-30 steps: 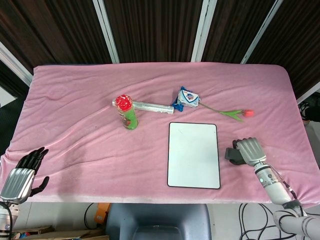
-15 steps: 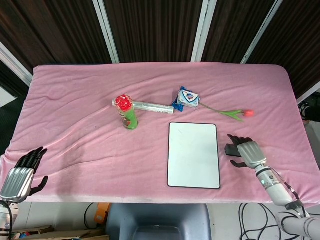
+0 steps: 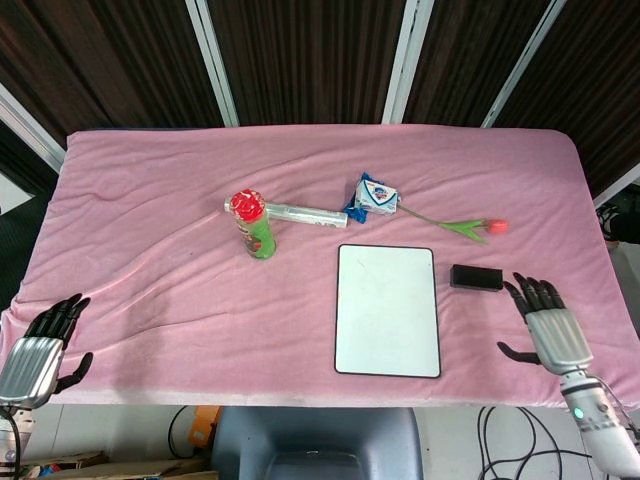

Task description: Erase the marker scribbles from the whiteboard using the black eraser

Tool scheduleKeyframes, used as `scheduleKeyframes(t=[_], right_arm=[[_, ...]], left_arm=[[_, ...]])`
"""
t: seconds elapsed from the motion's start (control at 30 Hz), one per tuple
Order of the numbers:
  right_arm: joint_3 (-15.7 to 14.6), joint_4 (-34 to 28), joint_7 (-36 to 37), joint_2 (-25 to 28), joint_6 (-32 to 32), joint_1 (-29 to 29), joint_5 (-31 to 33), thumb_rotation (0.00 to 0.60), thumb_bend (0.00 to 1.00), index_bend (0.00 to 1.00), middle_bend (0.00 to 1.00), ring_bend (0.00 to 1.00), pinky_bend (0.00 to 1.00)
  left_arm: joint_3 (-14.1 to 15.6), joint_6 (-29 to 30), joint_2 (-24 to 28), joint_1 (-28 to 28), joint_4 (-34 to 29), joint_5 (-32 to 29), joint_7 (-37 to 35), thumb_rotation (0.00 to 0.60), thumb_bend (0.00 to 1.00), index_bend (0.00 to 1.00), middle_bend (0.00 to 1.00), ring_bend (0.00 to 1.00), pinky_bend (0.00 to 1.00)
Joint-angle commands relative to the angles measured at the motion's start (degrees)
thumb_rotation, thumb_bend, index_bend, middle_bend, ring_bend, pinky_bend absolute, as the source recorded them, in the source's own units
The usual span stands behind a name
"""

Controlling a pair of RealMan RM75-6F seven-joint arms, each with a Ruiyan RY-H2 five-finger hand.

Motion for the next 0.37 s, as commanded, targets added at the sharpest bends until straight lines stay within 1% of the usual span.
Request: scheduleKeyframes(t=[0.03,0.17,0.37], right_arm=[[-0.45,-2.84,-3.11,1.83,6.37,-5.15,-0.31,0.600,0.34,0.00,0.00,0.00,0.13],[0.61,-2.72,-2.93,1.84,8.26,-6.14,-1.10,0.600,0.33,0.00,0.00,0.00,0.13],[1.18,-3.20,-3.73,1.85,5.50,-5.77,-0.42,0.600,0.33,0.00,0.00,0.00,0.13]], left_arm=[[0.07,0.88,-0.03,0.33,0.02,0.64,0.11,0.600,0.39,0.00,0.03,0.07,0.16],[0.26,1.33,-0.12,0.56,0.01,1.16,0.34,0.600,0.39,0.00,0.03,0.07,0.16],[0.34,1.13,-0.03,0.65,-0.15,1.02,0.63,0.600,0.39,0.00,0.03,0.07,0.16]])
